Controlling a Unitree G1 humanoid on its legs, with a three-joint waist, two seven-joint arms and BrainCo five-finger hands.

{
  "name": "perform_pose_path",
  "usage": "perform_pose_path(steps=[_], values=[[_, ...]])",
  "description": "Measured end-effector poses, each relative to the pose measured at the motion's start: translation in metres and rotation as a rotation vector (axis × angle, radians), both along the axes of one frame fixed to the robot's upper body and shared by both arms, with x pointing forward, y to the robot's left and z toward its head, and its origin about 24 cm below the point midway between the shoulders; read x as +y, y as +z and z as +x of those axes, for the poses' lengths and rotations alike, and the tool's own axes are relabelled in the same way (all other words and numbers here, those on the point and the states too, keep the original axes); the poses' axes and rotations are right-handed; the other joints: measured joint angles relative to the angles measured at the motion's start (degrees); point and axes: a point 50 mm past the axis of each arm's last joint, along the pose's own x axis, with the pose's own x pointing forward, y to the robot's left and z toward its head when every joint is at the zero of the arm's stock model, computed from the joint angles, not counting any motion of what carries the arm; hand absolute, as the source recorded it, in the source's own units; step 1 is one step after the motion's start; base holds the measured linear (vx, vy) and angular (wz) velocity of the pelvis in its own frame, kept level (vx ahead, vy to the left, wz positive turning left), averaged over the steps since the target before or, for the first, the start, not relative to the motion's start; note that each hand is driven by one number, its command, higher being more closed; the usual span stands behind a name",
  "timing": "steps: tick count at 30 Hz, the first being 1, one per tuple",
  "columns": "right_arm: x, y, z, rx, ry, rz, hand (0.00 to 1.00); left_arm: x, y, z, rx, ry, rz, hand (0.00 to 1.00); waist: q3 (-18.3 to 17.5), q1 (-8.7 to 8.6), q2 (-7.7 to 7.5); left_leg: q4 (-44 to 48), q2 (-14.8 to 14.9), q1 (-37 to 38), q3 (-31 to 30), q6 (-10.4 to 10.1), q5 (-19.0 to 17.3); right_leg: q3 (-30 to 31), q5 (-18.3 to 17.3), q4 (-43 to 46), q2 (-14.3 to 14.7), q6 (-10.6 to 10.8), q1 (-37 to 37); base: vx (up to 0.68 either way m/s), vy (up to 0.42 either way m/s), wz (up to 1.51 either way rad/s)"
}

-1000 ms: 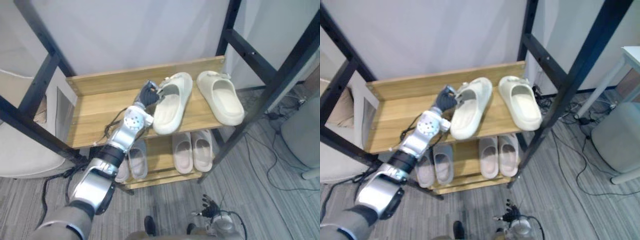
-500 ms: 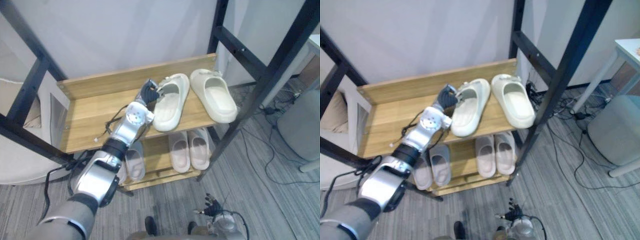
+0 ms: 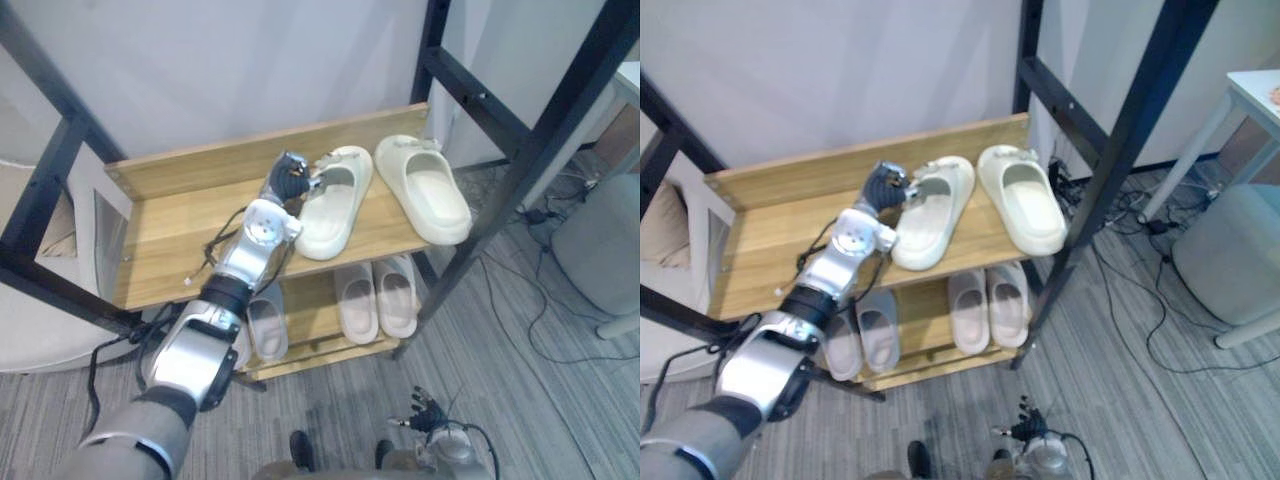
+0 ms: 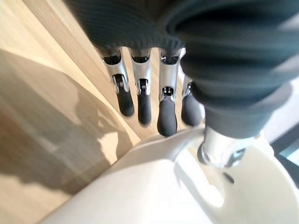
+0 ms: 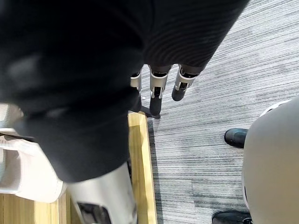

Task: Organize the slippers on the shoe rack

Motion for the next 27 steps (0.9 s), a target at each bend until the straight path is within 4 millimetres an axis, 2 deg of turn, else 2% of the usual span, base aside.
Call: perform_pose_path(steps=[12, 18, 24, 27], values=[[0.003, 0.000, 0.002, 0.001, 0.035, -0.004, 0.00, -0.002, 0.005, -0.020, -0.072, -0.065, -0.162, 0.00, 0.3, 0.32, -0.49, 0.0, -0.1, 0.1, -1.2, 0.0, 0.0, -1.4, -0.1, -0.2, 0.0, 0.0, 1.1, 0.00, -0.004, 0.05], [0.003, -0.001, 0.000, 0.012, 0.036, -0.006, 0.00, 0.003, 0.007, -0.034, -0.115, -0.093, -0.272, 0.00, 0.2, 1.36, -0.55, 0.0, -0.1, 0.3, -1.5, 0.0, 0.0, -1.7, -0.1, -0.2, 0.0, 0.0, 1.2, -0.01, 0.000, 0.01], [0.004, -0.002, -0.001, 0.023, 0.037, -0.005, 0.00, 0.006, -0.009, -0.053, -0.089, -0.135, -0.426, 0.00, 0.4, 2.03, -0.89, 0.0, -0.2, 0.7, -2.4, 0.0, 0.0, -2.4, -0.2, -0.4, 0.0, 0.1, 2.0, -0.01, -0.004, 0.07], [0.004, -0.003, -0.003, 0.034, 0.040, -0.004, 0.00, 0.000, -0.020, -0.064, -0.046, -0.187, -0.492, 0.00, 0.2, 2.67, -1.39, 0.0, -0.2, 0.7, -2.9, 0.0, 0.0, -2.9, -0.3, -0.4, -0.1, 0.2, 2.2, -0.02, -0.009, 0.08]])
